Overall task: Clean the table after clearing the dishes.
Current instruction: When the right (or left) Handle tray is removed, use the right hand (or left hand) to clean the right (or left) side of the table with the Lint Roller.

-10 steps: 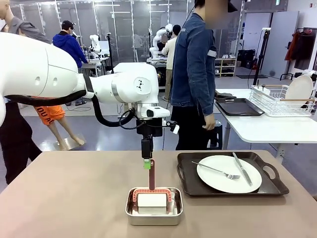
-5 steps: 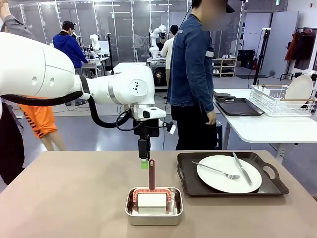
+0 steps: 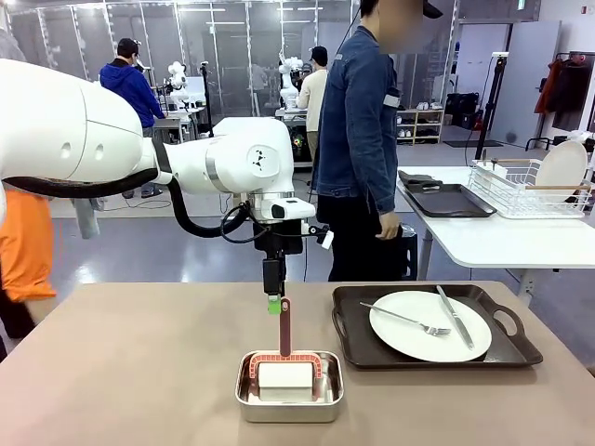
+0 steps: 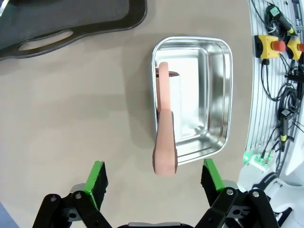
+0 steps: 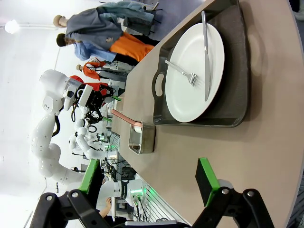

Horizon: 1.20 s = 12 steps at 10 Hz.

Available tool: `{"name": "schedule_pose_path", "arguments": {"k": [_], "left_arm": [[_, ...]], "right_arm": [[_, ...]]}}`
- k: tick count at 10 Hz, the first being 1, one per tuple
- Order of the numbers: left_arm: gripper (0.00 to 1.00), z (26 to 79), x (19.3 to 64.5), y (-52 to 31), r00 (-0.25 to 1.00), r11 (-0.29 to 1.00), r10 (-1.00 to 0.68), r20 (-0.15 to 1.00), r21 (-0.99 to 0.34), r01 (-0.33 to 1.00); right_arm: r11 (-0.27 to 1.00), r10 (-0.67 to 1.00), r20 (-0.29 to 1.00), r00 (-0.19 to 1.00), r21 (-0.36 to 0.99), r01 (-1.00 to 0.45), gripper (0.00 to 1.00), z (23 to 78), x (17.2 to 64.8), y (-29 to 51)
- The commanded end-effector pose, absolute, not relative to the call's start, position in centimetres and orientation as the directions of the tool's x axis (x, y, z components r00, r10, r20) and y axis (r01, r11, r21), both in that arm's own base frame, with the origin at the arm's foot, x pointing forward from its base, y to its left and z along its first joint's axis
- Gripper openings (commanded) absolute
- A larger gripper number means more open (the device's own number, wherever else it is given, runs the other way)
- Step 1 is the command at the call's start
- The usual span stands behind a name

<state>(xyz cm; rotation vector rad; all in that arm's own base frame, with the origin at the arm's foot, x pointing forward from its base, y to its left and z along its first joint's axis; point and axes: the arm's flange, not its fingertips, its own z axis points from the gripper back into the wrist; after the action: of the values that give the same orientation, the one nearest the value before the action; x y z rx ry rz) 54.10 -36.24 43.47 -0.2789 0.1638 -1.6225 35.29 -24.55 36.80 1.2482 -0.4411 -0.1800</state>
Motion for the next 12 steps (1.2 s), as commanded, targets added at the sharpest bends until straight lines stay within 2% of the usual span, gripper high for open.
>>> {"name": "schedule_pose_path", "arguments": {"k": [1,3,4,5,6,7,8,10,12], "left_arm": [[1.00,43.7,54.1,-36.1,-0.051,-0.072,-0.996,0.078,-0.285,0.956],[1.00,43.5,54.1,-36.2,-0.053,-0.073,-0.995,0.080,-0.273,0.959],[1.00,47.1,54.3,-32.7,0.093,0.041,-0.982,0.164,-0.296,0.954],[1.00,49.7,54.1,-27.9,0.259,0.140,-0.927,0.273,-0.388,0.911],[1.00,51.5,53.3,-22.2,0.431,0.277,-0.846,0.313,-0.432,0.858],[1.00,53.1,51.4,-15.6,0.585,0.396,-0.720,0.373,-0.472,0.788],[1.00,53.6,48.9,-10.5,0.667,0.456,-0.593,0.452,-0.494,0.740],[1.00,51.9,44.2,-1.5,0.761,0.548,-0.378,0.527,-0.536,0.642],[1.00,49.0,39.1,6.2,0.783,0.584,-0.122,0.610,-0.594,0.553]], "right_arm": [[0.307,-0.370,0.223,0.902,0.946,-0.108,1.00,37.2,35.2,-24.5],[0.307,-0.370,0.223,0.902,0.946,-0.108,1.00,37.2,35.2,-24.5],[0.307,-0.370,0.223,0.902,0.946,-0.108,1.00,37.2,35.2,-24.5],[0.307,-0.370,0.223,0.902,0.946,-0.108,1.00,37.2,35.2,-24.5],[0.307,-0.370,0.223,0.902,0.946,-0.108,1.00,37.2,35.2,-24.5],[0.307,-0.370,0.223,0.902,0.946,-0.108,1.00,37.2,35.2,-24.5],[0.307,-0.370,0.223,0.902,0.946,-0.108,1.00,37.2,35.2,-24.5],[0.307,-0.370,0.223,0.902,0.946,-0.108,1.00,37.2,35.2,-24.5],[0.307,-0.370,0.223,0.902,0.946,-0.108,1.00,37.2,35.2,-24.5]]}}
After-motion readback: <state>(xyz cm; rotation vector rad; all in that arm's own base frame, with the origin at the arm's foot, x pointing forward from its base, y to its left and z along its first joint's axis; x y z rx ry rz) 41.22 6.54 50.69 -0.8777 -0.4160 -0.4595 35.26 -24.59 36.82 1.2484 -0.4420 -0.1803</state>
